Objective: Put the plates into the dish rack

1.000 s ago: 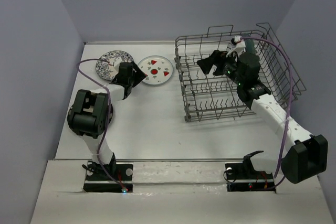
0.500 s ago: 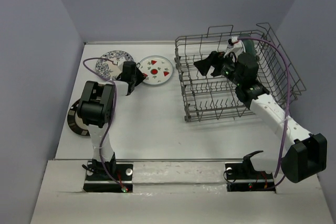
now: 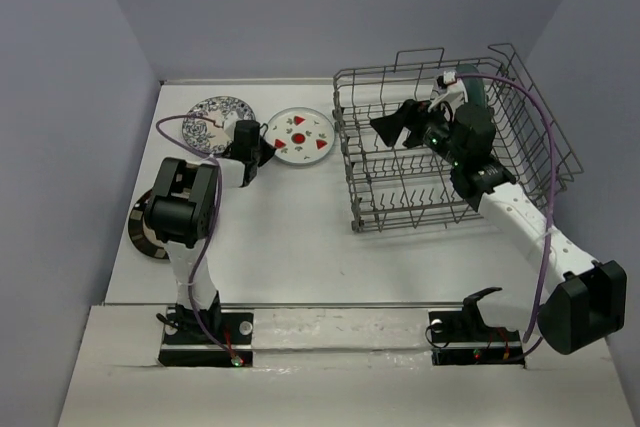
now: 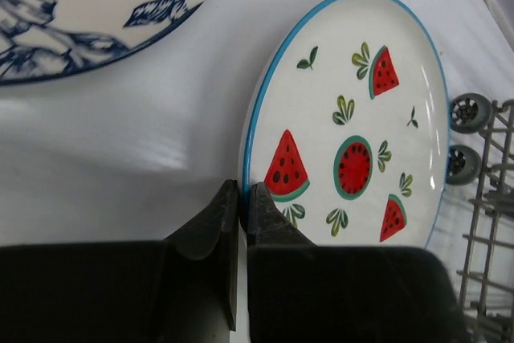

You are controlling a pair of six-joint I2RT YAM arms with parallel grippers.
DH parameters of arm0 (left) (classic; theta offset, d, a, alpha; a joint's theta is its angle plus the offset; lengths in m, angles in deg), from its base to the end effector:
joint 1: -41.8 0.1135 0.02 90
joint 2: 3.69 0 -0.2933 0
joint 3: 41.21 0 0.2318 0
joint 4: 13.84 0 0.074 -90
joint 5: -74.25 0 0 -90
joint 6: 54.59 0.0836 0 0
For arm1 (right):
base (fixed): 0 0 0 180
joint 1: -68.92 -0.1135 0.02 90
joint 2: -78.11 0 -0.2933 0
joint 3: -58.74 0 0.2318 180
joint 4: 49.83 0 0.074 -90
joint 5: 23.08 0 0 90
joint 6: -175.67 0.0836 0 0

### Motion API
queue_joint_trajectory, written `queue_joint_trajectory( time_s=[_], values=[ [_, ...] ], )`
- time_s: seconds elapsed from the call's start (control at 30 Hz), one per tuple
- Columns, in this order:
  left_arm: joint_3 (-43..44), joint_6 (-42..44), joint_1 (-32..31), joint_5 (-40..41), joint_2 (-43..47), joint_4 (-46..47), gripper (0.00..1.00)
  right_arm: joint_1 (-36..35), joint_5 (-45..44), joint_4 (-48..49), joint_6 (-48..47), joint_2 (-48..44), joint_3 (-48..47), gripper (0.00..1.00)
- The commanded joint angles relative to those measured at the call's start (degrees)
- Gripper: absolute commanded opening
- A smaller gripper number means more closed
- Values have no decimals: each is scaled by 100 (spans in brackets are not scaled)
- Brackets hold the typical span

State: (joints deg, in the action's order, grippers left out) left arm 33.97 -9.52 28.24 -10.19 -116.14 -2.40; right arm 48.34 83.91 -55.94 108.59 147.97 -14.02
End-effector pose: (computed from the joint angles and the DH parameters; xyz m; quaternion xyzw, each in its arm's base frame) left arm 0.4471 -0.0995 0.1757 -0.2536 0.8078 -0.2233 0.4830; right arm 0.2762 0.1298 0.3920 -0.0868 0.7206 0.3515 0.5913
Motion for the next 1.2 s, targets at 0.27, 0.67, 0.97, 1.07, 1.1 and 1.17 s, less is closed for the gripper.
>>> queue_joint_trajectory(
  time_s=[0.27, 0.67, 0.97, 1.07, 1.1, 1.17],
  values=[
    [-2572, 20, -76, -11, 3209, 977, 6, -552, 1139, -18, -148, 519, -763, 91],
    [-3294, 37, 152, -415, 6101, 117, 6, -763, 2053, -1984, -1403, 2812, -2959, 93],
    [-2802, 257, 266, -1197, 7227, -693, 6, -763, 2175, -2427, -1545, 3498, -3866, 95],
    [-2731, 90, 266, -1548, 7263, -447, 6, -763, 2937, -2365, -1265, 3665, -3901, 95],
    [-2705, 46, 266, -1636, 7254, -368, 6, -763, 3115, -2278, -1185, 3709, -3892, 94],
    [-2635, -33, 266, -1795, 7219, -192, 6, -868, 3537, -2198, -1071, 3762, -3787, 93]
  ],
)
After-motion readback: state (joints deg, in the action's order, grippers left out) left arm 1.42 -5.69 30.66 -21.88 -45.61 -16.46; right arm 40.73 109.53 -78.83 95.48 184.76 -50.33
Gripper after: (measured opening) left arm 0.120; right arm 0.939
